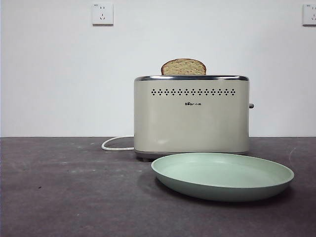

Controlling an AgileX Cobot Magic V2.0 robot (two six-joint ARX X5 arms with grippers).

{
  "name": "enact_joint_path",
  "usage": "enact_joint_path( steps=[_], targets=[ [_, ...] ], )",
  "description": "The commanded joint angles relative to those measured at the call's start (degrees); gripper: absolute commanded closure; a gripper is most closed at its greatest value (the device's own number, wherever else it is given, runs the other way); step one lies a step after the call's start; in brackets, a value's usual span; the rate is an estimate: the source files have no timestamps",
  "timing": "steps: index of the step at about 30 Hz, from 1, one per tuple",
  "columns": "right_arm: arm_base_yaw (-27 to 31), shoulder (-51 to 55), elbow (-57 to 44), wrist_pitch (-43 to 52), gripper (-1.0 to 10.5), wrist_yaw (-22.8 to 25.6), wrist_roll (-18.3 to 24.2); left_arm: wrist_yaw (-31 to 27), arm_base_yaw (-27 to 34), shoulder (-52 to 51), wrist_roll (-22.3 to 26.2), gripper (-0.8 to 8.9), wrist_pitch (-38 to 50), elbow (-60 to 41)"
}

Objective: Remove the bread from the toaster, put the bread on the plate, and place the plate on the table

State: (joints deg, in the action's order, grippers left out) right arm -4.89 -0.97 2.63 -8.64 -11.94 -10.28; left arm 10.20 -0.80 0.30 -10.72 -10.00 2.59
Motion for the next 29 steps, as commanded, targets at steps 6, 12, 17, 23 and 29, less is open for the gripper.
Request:
enact_joint_path(
  steps=[6, 12, 17, 23, 29],
  targets=[
    [-0.1, -7.9, 10.4, -1.4, 9.6, -3.9, -5.6, 6.5, 0.1, 2.3, -4.3, 8.21, -4.4, 12.3],
    [-0.1, -19.1, 23.8, -9.4, 9.6, -9.9, -5.0, 11.0, 0.2, 8.1, -2.4, 8.21, -10.8, 23.5],
    [-0.1, -28.3, 38.5, -22.7, 9.6, -14.7, 0.9, 16.0, 0.2, 12.9, 0.0, 8.21, -18.3, 31.9],
    [-0.1, -36.5, 54.4, -40.9, 9.6, -16.7, 9.1, 22.0, 0.2, 18.6, 6.2, 8.21, -31.5, 41.4],
    [-0.1, -39.3, 60.4, -51.5, 9.6, -16.6, 13.4, 25.0, 0.1, 25.0, 11.5, 8.22, -41.3, 49.9]
  ],
)
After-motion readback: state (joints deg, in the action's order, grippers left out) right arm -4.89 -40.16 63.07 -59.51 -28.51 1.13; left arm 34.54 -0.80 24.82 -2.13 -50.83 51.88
